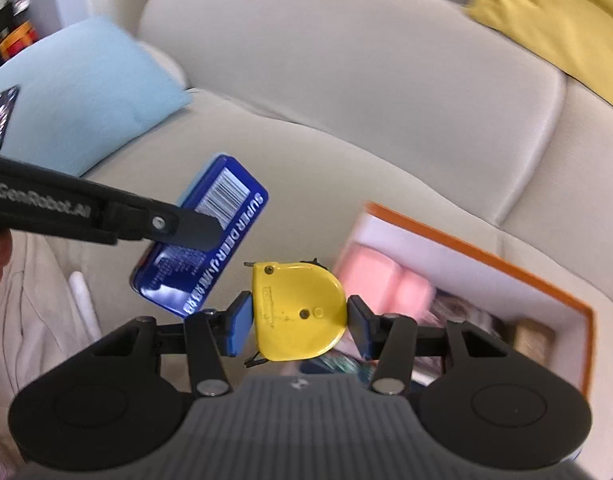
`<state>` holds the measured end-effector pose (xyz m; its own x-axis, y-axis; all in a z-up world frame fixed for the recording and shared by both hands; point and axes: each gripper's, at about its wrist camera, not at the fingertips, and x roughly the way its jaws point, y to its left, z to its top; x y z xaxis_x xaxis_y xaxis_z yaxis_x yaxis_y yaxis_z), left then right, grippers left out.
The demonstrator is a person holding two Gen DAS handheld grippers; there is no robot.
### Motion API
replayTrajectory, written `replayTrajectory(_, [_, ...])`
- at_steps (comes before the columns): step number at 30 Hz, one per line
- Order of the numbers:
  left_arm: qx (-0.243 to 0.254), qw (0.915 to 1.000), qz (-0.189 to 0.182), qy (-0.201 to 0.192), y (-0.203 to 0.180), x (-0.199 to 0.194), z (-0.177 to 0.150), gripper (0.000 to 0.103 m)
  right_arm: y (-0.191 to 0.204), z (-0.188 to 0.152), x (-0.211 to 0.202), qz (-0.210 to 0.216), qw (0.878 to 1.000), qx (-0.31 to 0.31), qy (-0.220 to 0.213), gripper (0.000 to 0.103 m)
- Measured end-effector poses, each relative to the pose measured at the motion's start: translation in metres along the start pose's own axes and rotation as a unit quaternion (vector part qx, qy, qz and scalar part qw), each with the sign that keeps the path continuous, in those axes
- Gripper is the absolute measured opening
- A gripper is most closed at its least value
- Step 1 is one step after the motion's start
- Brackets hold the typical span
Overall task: Organize rigid objects
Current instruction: 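Carry the tape measure into the box and release it with the right gripper while the left carries the tin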
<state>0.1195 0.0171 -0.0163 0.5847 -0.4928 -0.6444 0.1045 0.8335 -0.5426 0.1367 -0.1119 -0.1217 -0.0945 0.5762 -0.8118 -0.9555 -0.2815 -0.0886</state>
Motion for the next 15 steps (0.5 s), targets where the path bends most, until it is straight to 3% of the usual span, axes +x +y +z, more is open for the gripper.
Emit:
replayTrajectory(7, [0.051, 0.9977, -0.031, 0.033, -0.058, 0.042, 0.004, 0.014, -0.077, -0.047, -0.026, -0.054, 0.996, 0.071, 0.012, 0.052])
replayTrajectory(12, [0.062, 0.9952, -0.028, 0.070, -0.075, 0.082, -0.002, 0.014, -0.130, -0.083, -0.014, -0.078, 0.986, 0.141, 0.050, 0.052])
replayTrajectory(15, [0.059, 0.9938, -0.024, 0.091, -0.076, 0.102, -0.008, 0.014, -0.150, -0.093, 0.006, -0.070, 0.980, 0.170, 0.072, 0.052])
